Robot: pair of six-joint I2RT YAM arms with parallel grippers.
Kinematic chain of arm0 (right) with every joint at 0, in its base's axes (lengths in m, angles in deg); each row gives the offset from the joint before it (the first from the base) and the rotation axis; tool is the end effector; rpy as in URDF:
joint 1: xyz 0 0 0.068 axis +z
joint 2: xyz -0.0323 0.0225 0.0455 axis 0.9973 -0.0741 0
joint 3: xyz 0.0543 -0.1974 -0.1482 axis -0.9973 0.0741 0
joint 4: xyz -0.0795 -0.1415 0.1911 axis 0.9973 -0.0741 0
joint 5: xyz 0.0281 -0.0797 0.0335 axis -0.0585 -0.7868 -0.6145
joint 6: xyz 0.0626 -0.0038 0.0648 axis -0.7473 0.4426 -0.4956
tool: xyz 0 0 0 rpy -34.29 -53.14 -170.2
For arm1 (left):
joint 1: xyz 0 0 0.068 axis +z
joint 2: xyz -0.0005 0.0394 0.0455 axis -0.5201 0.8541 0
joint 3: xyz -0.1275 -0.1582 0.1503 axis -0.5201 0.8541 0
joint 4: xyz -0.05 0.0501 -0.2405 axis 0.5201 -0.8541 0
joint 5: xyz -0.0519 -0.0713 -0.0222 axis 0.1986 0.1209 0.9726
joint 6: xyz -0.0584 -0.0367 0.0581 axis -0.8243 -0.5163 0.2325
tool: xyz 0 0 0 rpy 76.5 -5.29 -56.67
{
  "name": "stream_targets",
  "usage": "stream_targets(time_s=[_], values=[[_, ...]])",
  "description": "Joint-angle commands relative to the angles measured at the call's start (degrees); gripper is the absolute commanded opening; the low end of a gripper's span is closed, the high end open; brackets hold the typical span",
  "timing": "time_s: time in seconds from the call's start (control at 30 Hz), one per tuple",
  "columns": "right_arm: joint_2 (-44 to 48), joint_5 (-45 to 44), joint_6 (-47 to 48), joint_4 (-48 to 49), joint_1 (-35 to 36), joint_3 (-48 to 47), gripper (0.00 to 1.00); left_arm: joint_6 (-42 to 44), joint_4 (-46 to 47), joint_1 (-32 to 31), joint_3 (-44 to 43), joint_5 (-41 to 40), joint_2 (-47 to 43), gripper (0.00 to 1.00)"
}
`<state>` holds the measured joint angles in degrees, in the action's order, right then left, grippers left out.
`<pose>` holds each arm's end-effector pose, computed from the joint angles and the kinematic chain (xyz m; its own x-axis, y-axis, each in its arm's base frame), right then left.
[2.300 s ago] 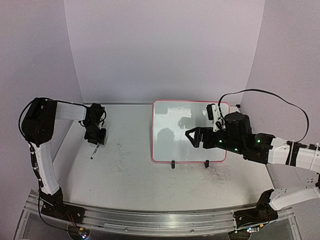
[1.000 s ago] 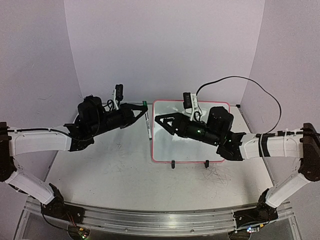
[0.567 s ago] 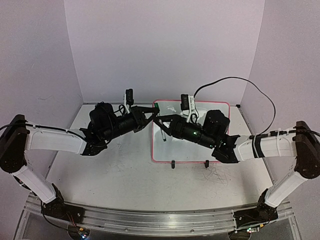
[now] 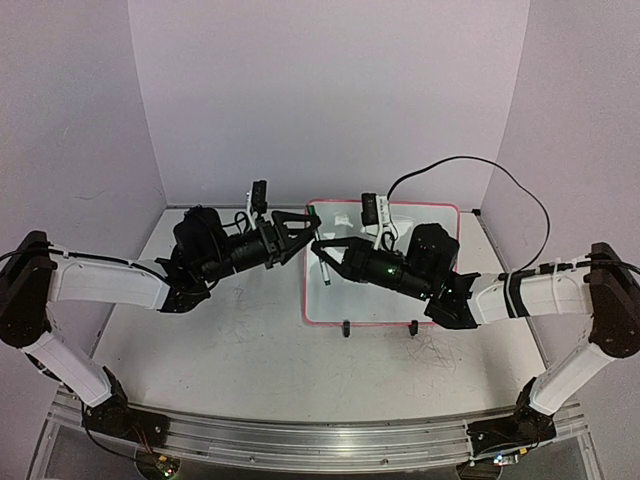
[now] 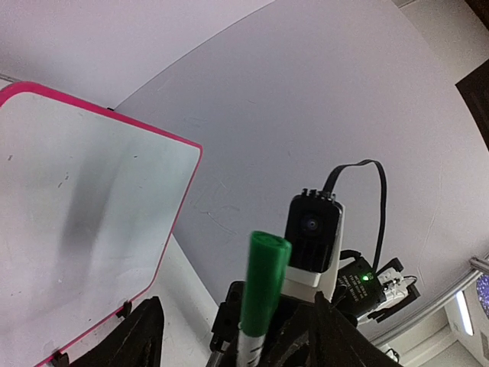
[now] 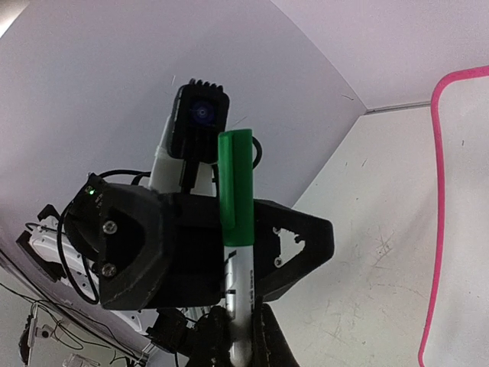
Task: Write a sentence on the whiteboard
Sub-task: Pass from the left arm to the right, then open the pen cap from the whiteboard marker.
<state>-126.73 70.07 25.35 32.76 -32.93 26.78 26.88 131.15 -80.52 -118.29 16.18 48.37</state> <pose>0.2103 0.3205 0.2699 -0.5855 0.2855 -0.7588 -0.7500 0.1644 0.6406 0.2277 -0.2994 0.2781 -0.7230 -0.3978 -0.5649 0.5632 0.1342 -0.8153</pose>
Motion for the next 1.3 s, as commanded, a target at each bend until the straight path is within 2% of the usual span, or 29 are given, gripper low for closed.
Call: stream_targets(time_s=[0.0, 0.23, 0.4, 0.57, 0.77, 0.9, 1.0, 1.07, 1.13, 1.27], values=[[0.24, 3.04, 1.58, 1.64, 0.32, -1.79, 0.00, -0.98, 0.96, 1.79, 0.45, 1.92, -3.54, 0.66], [-1.58, 5.81, 0.27, 1.63, 0.50, -2.52, 0.00, 0.08, 0.72, 3.04, -0.61, 3.17, -3.59, 0.50], [-1.89, 6.02, 0.23, 1.57, 0.51, -2.86, 0.00, 0.55, 0.74, 3.04, -1.70, 5.55, -2.50, 0.29], [-1.81, 6.21, 0.03, 1.05, 0.57, -2.47, 0.00, 2.39, 0.03, 3.43, -0.88, 4.62, -3.97, 0.01], [-1.02, 8.81, -0.60, 0.77, 1.68, 1.49, 0.00, 7.25, -8.03, 9.56, 0.31, 1.14, -10.18, 0.00], [-0.06, 9.26, 0.55, -0.99, 3.18, 5.22, 0.00, 11.32, -16.19, 16.27, 2.71, -6.18, -18.20, 0.00], [0.07, 7.86, 1.57, -4.08, 3.63, 7.07, 0.00, 13.95, -22.47, 18.37, 3.43, -12.23, -22.07, 0.00], [0.57, 6.33, 2.32, -5.88, 3.69, 7.96, 0.00, 15.64, -27.04, 18.59, 2.98, -14.79, -22.99, 0.00], [1.88, 3.73, 4.58, -10.59, 3.67, 7.45, 0.00, 16.86, -36.74, 18.60, 0.96, -17.72, -22.29, 0.00], [5.88, -4.18, 10.17, -18.78, 3.64, 5.41, 0.00, 20.64, -53.81, 18.60, -3.15, -18.10, -14.49, 0.00]])
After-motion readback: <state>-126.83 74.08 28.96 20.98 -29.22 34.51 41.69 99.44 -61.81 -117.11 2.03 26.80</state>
